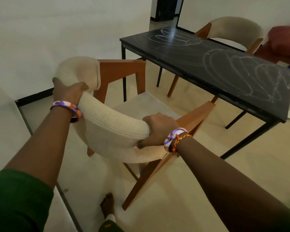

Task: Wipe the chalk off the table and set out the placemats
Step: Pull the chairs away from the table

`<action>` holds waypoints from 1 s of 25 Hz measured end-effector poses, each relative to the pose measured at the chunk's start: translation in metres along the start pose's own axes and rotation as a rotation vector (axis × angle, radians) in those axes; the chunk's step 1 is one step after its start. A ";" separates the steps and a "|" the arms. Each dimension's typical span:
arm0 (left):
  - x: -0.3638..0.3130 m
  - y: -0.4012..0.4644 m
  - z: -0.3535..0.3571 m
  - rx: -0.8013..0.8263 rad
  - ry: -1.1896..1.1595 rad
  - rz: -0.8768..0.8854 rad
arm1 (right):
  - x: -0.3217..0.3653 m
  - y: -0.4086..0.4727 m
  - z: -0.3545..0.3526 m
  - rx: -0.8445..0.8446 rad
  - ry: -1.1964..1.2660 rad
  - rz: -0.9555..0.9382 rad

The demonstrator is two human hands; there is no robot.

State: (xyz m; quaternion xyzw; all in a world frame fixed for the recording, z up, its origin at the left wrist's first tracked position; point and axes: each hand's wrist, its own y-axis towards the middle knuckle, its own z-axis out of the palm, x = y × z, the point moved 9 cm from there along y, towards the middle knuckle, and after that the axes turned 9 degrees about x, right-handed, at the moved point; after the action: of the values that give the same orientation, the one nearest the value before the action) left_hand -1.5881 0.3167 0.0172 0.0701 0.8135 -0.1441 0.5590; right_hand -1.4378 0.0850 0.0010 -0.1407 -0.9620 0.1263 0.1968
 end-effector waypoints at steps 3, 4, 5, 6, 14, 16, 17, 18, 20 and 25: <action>-0.003 0.008 -0.007 0.021 -0.065 -0.017 | -0.003 -0.004 0.002 -0.046 -0.012 -0.040; -0.002 0.011 -0.008 0.017 -0.062 -0.031 | -0.005 -0.004 0.002 -0.061 -0.008 -0.051; -0.003 0.013 -0.007 0.010 -0.045 -0.031 | -0.007 -0.003 0.001 -0.081 -0.009 -0.066; -0.003 0.014 -0.007 -0.001 -0.022 -0.035 | -0.009 -0.001 0.000 -0.102 -0.025 -0.086; 0.001 0.012 -0.004 -0.072 -0.056 -0.072 | -0.014 -0.003 -0.008 -0.173 -0.184 -0.152; 0.002 0.005 0.007 -0.057 -0.077 -0.081 | -0.026 -0.007 -0.011 -0.168 -0.196 -0.132; -0.001 -0.001 0.014 -0.050 -0.065 -0.078 | -0.034 -0.008 -0.012 -0.166 -0.199 -0.120; -0.003 -0.005 0.021 -0.040 -0.062 -0.076 | -0.043 -0.009 -0.014 -0.164 -0.196 -0.107; -0.006 -0.005 0.034 -0.036 -0.077 -0.072 | -0.058 -0.009 -0.021 -0.163 -0.179 -0.079; -0.016 0.001 0.058 -0.026 -0.090 -0.079 | -0.087 -0.002 -0.035 -0.181 -0.150 -0.049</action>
State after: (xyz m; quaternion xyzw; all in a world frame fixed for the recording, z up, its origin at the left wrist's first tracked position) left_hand -1.5303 0.3005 0.0125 0.0240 0.7915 -0.1586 0.5897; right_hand -1.3468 0.0613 0.0026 -0.1248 -0.9846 0.0440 0.1138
